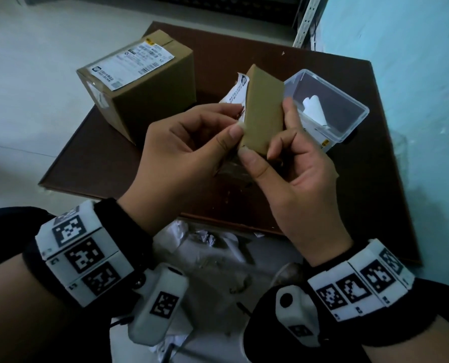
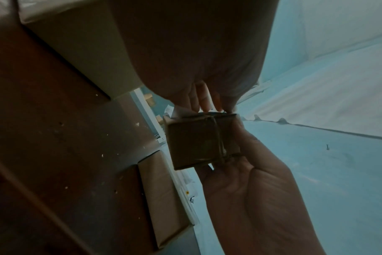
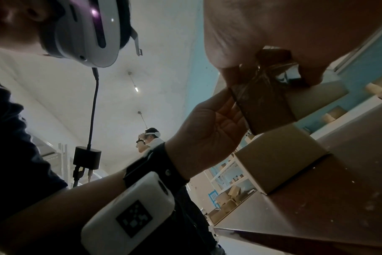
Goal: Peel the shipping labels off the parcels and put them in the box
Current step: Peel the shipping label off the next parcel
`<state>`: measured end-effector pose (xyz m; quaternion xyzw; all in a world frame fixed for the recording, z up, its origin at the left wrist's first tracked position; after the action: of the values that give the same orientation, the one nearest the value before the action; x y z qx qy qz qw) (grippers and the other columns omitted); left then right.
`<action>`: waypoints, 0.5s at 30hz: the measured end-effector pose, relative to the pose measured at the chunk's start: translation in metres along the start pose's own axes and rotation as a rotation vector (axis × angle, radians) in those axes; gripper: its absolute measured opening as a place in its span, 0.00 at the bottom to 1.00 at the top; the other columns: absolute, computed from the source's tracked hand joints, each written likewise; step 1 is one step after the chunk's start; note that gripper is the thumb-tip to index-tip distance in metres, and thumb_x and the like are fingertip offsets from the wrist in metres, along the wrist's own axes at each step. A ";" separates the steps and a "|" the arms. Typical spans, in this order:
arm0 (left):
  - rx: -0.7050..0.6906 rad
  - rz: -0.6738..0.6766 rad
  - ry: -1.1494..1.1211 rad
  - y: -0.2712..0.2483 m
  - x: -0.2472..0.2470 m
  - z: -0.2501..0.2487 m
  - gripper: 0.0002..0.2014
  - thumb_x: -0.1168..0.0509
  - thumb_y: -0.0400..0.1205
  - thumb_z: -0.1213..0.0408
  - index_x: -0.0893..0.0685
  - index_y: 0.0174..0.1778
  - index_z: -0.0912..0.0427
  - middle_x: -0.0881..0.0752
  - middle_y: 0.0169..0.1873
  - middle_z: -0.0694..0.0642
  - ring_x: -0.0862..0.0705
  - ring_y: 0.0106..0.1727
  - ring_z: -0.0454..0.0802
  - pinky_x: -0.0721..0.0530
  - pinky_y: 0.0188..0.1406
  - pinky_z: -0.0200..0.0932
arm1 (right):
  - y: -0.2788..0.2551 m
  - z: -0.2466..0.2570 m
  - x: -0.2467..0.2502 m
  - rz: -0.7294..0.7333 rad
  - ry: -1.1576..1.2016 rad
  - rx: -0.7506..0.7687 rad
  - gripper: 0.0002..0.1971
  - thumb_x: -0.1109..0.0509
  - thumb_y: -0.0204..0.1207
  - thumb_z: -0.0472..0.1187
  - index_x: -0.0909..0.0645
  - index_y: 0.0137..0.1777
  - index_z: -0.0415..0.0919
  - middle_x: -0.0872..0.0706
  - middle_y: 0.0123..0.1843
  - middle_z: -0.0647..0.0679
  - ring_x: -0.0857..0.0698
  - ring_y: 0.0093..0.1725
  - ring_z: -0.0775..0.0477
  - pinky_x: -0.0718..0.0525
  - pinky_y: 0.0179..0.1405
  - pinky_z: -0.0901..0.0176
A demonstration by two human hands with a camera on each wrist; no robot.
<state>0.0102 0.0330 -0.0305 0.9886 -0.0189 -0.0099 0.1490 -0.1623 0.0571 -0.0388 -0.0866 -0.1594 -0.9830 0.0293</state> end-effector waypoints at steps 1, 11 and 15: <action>-0.015 0.008 0.036 0.001 0.000 0.001 0.03 0.28 0.86 0.73 0.09 0.51 0.67 0.09 0.61 0.62 0.09 0.64 0.55 0.10 0.65 0.46 | 0.000 0.002 0.000 -0.010 -0.008 0.004 0.13 0.19 0.81 0.46 0.23 0.45 0.48 0.38 0.95 0.39 0.38 0.94 0.53 0.25 0.88 0.49; -0.155 0.172 0.057 -0.001 0.004 -0.005 0.03 0.36 0.90 0.73 0.18 0.51 0.66 0.14 0.61 0.67 0.13 0.71 0.60 0.14 0.71 0.60 | 0.008 -0.003 0.003 -0.159 0.489 -0.376 0.38 0.16 0.71 0.50 0.24 0.80 0.44 0.07 0.69 0.43 0.07 0.69 0.41 0.10 0.71 0.39; 0.050 0.124 -0.210 -0.002 -0.001 -0.001 0.12 0.37 0.89 0.68 0.09 0.45 0.57 0.15 0.57 0.78 0.15 0.64 0.71 0.19 0.62 0.65 | 0.010 -0.004 -0.002 -0.135 0.508 -0.408 0.34 0.21 0.80 0.54 0.24 0.83 0.45 0.10 0.73 0.41 0.10 0.72 0.39 0.14 0.76 0.32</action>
<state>0.0088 0.0351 -0.0300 0.9825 -0.0959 -0.1035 0.1220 -0.1606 0.0463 -0.0398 0.1680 0.0476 -0.9845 -0.0153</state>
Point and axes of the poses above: each hand's wrist, its own y-axis towards the middle knuckle, its own x-axis out of the back of the hand, z = x × y, the point moved 3 cm from there along y, towards the middle knuckle
